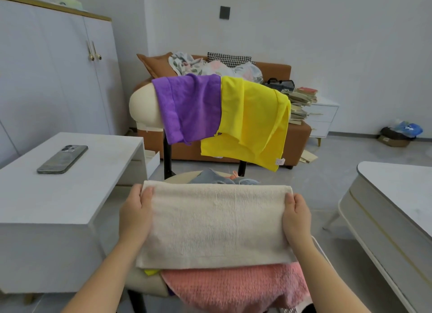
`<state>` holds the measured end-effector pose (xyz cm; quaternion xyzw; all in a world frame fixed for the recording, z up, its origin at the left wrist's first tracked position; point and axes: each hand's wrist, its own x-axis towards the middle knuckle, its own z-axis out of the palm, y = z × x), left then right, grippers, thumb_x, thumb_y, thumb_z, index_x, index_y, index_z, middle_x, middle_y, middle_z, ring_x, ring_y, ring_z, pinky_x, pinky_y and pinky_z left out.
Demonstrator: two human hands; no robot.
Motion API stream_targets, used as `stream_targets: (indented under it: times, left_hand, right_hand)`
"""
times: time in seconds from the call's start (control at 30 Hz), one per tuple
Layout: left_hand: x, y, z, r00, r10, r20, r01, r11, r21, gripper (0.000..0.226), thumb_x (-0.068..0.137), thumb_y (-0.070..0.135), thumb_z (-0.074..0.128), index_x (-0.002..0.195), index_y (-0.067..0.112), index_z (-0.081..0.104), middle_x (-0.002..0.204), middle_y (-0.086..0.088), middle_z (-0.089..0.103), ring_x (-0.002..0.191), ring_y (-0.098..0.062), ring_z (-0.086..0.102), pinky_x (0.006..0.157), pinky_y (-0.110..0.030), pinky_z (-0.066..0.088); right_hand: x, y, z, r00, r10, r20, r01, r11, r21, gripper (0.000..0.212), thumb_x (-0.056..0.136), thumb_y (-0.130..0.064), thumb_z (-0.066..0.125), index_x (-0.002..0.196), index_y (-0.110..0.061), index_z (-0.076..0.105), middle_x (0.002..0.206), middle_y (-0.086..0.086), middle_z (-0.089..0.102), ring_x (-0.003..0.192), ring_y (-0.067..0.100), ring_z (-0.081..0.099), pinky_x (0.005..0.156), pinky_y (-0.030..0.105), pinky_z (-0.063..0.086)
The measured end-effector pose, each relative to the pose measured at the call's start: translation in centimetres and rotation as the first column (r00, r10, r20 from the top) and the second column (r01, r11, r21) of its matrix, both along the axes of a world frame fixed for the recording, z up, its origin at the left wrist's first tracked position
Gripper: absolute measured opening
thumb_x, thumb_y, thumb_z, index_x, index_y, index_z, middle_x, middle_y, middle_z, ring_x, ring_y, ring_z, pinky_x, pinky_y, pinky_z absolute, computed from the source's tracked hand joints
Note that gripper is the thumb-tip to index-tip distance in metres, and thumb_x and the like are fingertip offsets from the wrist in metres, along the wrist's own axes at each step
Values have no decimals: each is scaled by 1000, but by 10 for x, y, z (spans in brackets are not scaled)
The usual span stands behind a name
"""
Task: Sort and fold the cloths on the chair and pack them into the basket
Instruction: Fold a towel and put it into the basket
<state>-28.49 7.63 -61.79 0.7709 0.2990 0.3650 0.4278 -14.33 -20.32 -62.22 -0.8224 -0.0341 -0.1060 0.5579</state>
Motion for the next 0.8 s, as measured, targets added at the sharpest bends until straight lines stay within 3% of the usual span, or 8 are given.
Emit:
stream_targets:
  times: [0.17,0.37,0.43,0.5,0.63,0.73,0.8]
  left_hand:
    - [0,0,-4,1000,-24,20,24,1000,-16,28,98,30,43,83,8,51,72,-5,54,64,-16,48,57,-30,35]
    - [-11,10,-7,965,-240,-108,184,909,-374,30,94,36,50,78,12,58,76,-3,59,72,-23,55,64,-32,40]
    - [-19,6,-10,943,-282,-176,214,920,-327,22,96,31,49,87,15,61,83,-4,64,77,-22,60,63,-31,43]
    - [-24,2,-10,957,-219,-189,182,964,-193,22,98,29,45,89,12,57,81,-6,61,74,-22,57,58,-31,39]
    - [-24,-3,6,992,-110,-69,110,994,0,34,98,27,44,72,6,40,63,-7,42,58,-20,40,53,-33,27]
    - [-16,-7,14,993,-107,-49,108,994,17,34,98,26,46,67,13,37,61,-3,40,57,-18,39,53,-33,27]
    - [-14,-9,8,987,-117,-109,109,991,-75,31,98,29,45,71,14,45,66,-1,47,63,-18,44,54,-32,30]
  right_hand:
    - [-2,-1,-3,1000,-26,12,26,1000,4,35,102,-29,35,73,-9,39,67,2,40,61,13,36,55,30,30]
    - [-6,-4,-5,999,-49,-16,49,999,-17,36,102,-33,32,75,-11,39,69,2,42,63,14,38,58,32,31]
    - [-6,-2,-1,999,-47,-12,46,999,-24,36,102,-33,32,76,-10,39,69,2,42,63,14,38,57,32,31]
    - [-6,-2,5,998,-59,7,59,998,-34,36,103,-31,32,76,-9,39,69,2,43,63,14,39,55,30,31]
    - [0,-4,22,993,-97,67,98,995,-4,34,103,-30,31,83,-5,44,72,3,45,66,15,41,56,32,32]
    - [5,-5,30,992,-115,53,116,993,-16,35,103,-31,30,88,-3,47,74,4,47,71,19,44,63,35,32]
    - [3,-6,27,993,-110,-31,107,991,-83,35,103,-31,29,88,-5,46,76,4,47,76,24,45,66,36,32]
